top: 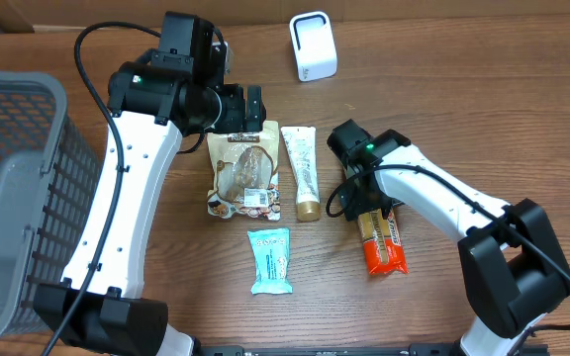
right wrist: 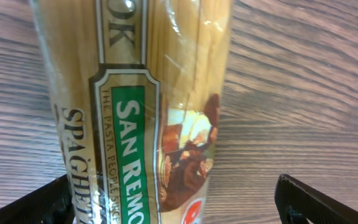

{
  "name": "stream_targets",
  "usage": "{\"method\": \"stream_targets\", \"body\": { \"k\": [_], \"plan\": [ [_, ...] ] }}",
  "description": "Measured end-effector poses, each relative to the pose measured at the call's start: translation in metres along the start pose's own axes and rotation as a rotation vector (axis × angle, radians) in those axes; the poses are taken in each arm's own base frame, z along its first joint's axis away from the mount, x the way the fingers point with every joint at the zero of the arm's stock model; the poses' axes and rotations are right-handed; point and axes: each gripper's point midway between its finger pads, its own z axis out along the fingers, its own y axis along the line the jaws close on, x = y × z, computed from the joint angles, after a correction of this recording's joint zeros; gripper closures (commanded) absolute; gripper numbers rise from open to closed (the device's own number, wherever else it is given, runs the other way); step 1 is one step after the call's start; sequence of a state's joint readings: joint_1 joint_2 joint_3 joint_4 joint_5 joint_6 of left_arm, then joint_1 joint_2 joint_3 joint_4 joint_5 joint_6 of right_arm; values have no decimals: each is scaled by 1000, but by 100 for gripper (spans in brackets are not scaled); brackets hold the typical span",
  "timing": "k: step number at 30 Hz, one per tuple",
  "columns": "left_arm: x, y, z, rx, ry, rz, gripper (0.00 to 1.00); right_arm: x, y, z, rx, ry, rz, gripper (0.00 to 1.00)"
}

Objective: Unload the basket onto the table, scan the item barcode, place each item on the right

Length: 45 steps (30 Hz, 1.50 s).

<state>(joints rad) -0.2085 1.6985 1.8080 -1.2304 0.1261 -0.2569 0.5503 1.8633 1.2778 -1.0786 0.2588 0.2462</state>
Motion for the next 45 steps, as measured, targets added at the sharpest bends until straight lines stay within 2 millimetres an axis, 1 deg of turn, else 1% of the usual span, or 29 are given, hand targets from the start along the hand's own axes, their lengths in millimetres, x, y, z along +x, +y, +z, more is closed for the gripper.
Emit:
{"method": "stream_targets", "body": {
  "k": [3, 6, 13, 16, 18, 20, 24, 27, 28, 29, 31, 32, 35, 38, 41, 45],
  "plan": [
    [0, 0, 0, 0, 0, 0, 0, 1, -5, 1, -7, 12, 20, 0],
    [0, 0, 0, 0, 0, 0, 0, 1, -3, 1, -46, 22, 34, 0],
    [0, 0, 0, 0, 0, 0, 0, -6, 21, -1, -158, -7, 18, 0],
    [0, 0, 0, 0, 0, 0, 0, -8, 27, 0, -169, -23, 12, 1],
    [0, 0, 0, 0, 0, 0, 1, -8, 28, 5, -172, -36, 12, 1],
    [0, 0, 0, 0, 0, 0, 0, -6, 29, 12, -170, -39, 11, 4],
    [0, 0, 0, 0, 0, 0, 0, 7, 27, 30, -148, -25, -2, 11],
    [0, 0, 0, 0, 0, 0, 0, 9, 24, 33, -141, -46, -3, 18],
    [0, 0, 0, 0, 0, 0, 1, 10, 22, 33, -133, -54, -3, 22],
    [0, 0, 0, 0, 0, 0, 1, 11, 21, 34, -129, -56, -4, 28],
    [0, 0, 0, 0, 0, 0, 0, 13, 19, 34, -115, -64, -12, 47],
    [0, 0, 0, -1, 1, 0, 0, 14, 18, 34, -110, -65, -14, 52],
    [0, 0, 0, 0, 0, 0, 0, 14, 15, 35, -91, -67, -18, 67],
    [0, 0, 0, 0, 0, 0, 0, 15, 12, 33, -80, -69, -16, 79],
    [0, 0, 0, 0, 0, 0, 1, 15, 12, 27, -84, -55, -19, 95],
    [0, 0, 0, 0, 1, 0, 0, 19, 16, 15, -118, 2, -22, 96]
  ]
}}
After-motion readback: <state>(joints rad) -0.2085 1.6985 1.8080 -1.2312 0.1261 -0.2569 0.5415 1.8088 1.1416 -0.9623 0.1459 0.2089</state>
